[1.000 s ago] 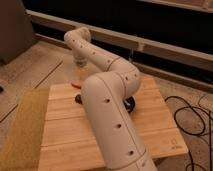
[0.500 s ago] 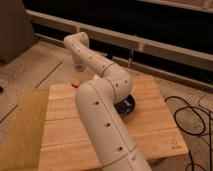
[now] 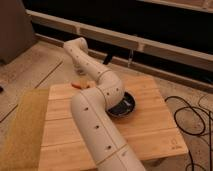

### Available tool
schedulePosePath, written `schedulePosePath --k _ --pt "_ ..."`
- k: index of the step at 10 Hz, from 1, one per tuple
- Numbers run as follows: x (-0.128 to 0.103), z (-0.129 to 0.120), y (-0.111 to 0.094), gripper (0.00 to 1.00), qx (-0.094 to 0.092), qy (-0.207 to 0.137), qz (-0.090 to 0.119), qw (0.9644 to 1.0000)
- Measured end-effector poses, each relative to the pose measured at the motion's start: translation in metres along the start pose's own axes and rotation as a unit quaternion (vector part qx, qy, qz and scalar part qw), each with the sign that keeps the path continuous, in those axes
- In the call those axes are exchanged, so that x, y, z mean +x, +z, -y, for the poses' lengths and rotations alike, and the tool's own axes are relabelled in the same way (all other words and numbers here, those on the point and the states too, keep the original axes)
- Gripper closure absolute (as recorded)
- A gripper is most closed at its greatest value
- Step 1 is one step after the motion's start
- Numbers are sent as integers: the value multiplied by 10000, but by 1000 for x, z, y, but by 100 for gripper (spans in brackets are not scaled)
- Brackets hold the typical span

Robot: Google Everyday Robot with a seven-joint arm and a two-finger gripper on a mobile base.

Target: Place the pepper in the ceramic bowl

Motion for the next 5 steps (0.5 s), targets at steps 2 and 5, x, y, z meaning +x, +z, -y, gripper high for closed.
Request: schedulePosePath --k 2,5 --pt "2 1 0 35 7 20 11 10000" --pt "0 0 0 35 1 4 11 10000"
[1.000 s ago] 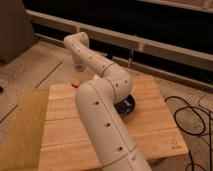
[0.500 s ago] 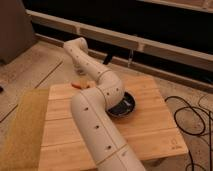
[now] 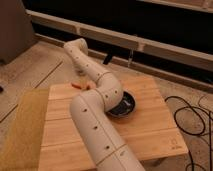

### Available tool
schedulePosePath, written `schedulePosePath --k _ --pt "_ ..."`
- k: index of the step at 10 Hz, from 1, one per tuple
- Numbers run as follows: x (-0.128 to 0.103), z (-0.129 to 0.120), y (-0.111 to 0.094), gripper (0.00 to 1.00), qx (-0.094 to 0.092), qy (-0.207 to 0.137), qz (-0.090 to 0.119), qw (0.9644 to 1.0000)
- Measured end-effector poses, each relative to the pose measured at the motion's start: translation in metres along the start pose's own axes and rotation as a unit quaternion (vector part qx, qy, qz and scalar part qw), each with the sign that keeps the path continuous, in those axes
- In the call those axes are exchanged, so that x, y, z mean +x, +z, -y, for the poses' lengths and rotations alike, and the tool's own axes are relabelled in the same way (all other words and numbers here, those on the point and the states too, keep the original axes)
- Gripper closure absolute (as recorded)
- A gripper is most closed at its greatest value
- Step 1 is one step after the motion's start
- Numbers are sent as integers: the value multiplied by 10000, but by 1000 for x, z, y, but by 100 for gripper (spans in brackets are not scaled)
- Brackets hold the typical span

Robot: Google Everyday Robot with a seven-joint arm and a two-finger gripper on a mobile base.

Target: Place the pepper in the ceramic bowl

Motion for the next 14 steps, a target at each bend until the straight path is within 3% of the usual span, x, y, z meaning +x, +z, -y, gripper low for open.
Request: schedulePosePath --k 6,8,9,10,11,12,13,14 --pt "-1 0 0 35 -2 -7 2 10000" --pt "-1 3 6 35 52 -158 -85 9998" --pt "-9 16 9 35 308 -479 -201 9982" --pt "-21 32 5 35 668 -814 -308 9940" --pt "-32 51 -4 35 1085 -1108 -355 9873" --pt "-44 69 -17 35 1498 -1369 -306 9787" --pt "-56 81 -25 35 1782 -1542 -164 9717" --pt "-64 85 -26 35 1898 -1606 -12 9686"
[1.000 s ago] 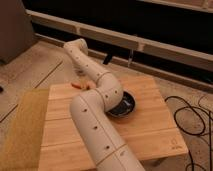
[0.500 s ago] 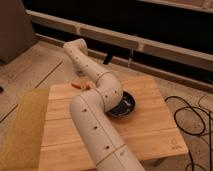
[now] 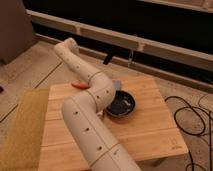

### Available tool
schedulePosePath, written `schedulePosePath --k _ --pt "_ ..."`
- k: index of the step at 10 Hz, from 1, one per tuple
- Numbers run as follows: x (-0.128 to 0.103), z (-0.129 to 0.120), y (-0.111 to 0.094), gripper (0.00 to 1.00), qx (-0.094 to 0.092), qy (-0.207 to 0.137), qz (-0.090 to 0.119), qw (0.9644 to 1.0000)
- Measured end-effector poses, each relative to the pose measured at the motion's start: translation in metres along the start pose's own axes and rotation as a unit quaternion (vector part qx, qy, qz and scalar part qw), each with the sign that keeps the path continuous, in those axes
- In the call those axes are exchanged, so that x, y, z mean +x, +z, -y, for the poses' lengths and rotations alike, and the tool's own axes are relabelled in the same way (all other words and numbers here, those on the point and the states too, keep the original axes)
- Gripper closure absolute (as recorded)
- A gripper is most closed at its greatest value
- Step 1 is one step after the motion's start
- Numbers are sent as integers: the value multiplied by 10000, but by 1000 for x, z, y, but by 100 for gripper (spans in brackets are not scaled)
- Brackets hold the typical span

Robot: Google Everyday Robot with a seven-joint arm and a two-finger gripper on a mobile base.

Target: Place the pepper in the ceramic bowl

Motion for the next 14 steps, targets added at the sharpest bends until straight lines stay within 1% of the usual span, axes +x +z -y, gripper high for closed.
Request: schedulePosePath --k 1,2,3,4,5,7,9,11,13,14 --pt "-5 -2 6 35 13 49 186 9998" --pt "-8 -11 16 35 -79 219 398 9989" --pt "-7 -18 22 35 -149 309 496 9982" --pt "-7 -28 29 35 -262 387 580 9972" --pt "-7 -34 32 35 -314 407 608 9968" --pt "-6 -39 34 35 -338 396 625 9967" --pt "-7 -48 39 35 -429 374 643 9963" --pt "-13 -61 51 35 -640 363 691 9949" --pt "-9 -74 65 35 -871 343 639 9936" --pt "-7 -77 69 35 -939 317 582 9934"
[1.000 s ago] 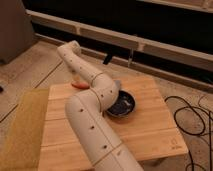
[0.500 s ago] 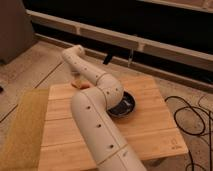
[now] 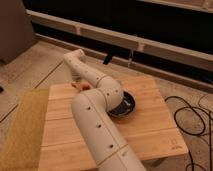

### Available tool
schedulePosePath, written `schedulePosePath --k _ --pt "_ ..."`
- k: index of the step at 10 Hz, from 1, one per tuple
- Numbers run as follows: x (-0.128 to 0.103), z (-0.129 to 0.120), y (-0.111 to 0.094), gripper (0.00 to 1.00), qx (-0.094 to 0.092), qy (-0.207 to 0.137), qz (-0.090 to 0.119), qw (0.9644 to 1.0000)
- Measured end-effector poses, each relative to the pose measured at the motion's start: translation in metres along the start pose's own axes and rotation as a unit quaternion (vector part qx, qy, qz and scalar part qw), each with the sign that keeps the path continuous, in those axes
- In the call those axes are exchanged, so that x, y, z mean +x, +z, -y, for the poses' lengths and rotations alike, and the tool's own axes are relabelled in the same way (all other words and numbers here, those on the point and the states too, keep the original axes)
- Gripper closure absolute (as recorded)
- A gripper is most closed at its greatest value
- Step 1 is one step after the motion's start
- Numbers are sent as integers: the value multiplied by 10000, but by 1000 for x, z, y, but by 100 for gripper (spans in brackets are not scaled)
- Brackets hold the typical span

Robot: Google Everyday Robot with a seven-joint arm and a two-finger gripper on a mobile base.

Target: Place the pepper in the ceramic bowl

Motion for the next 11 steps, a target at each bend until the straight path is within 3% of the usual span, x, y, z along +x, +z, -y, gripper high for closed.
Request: schedulePosePath --k 2,4,8,9,11 --pt "3 3 1 36 -29 -23 -145 9999" --pt "10 10 -3 56 67 -48 -331 9994" --pt "3 9 4 95 16 -11 -265 9996" --pt "3 8 5 100 -3 29 -240 9997" --pt "1 12 -8 100 43 16 -263 9996"
